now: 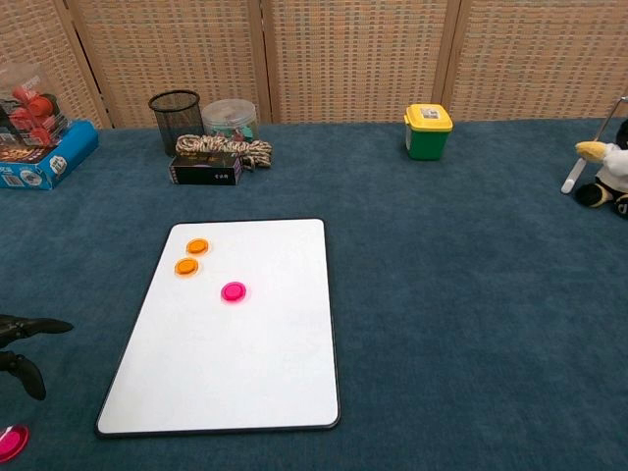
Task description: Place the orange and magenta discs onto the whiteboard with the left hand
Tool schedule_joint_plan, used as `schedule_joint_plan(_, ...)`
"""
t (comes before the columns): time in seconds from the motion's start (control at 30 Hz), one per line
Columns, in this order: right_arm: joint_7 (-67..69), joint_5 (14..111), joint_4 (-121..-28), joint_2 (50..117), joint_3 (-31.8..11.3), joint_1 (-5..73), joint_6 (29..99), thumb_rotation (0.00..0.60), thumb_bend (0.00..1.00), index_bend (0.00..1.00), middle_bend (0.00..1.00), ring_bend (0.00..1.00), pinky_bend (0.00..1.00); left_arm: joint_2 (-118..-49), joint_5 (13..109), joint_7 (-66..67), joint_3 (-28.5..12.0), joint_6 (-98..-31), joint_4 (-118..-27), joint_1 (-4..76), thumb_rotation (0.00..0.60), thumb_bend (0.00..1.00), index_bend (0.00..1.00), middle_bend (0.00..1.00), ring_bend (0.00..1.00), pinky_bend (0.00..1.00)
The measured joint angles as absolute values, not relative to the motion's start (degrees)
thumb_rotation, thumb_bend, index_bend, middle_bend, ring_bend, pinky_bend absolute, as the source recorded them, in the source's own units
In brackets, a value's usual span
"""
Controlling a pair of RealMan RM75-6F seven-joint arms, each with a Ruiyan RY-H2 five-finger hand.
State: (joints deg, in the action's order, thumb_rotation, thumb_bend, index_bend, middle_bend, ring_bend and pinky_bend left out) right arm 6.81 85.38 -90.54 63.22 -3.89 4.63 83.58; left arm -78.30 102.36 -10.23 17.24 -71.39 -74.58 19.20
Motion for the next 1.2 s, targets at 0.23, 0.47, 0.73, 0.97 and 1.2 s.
schedule_joint_plan(0.23, 6.95, 85.39, -90.57, 63.2, -3.9, 4.61, 83.6, 0.6, 0.0, 0.0, 0.0, 0.0, 0.0, -79.33, 102.56, -9.8, 17.28, -70.95, -73.23, 18.58, 0.6, 0.33, 0.32, 0.0, 0.0, 0.0)
schedule_joint_plan(0.47, 7.04, 85.41, -90.55, 63.19, -3.9, 4.6, 83.6, 0.6, 0.0, 0.0, 0.0, 0.0, 0.0, -80.11, 102.37, -9.57, 16.93, -70.28, -72.65, 18.42, 0.6, 0.33, 0.33, 0.0, 0.0, 0.0)
schedule_joint_plan(0.73, 7.18, 85.33, -90.52, 63.16, -3.92, 4.65, 83.47, 0.6, 0.0, 0.0, 0.0, 0.0, 0.0, -81.4, 102.15, -9.25, 16.59, -69.6, -71.45, 18.14, 0.6, 0.34, 0.39, 0.0, 0.0, 0.0)
schedule_joint_plan(0.97, 7.23, 85.37, -90.52, 63.15, -3.92, 4.65, 83.49, 0.6, 0.0, 0.0, 0.0, 0.0, 0.0, -82.0, 101.54, -9.16, 16.03, -69.59, -70.64, 17.72, 0.6, 0.35, 0.6, 0.0, 0.0, 0.0)
schedule_joint_plan(1.2, 7.3, 85.4, -90.5, 63.16, -3.91, 4.63, 83.52, 0.6, 0.0, 0.0, 0.0, 0.0, 0.0, -81.96, 101.29, -9.32, 15.61, -69.7, -70.65, 17.66, 0.6, 0.35, 0.61, 0.0, 0.0, 0.0)
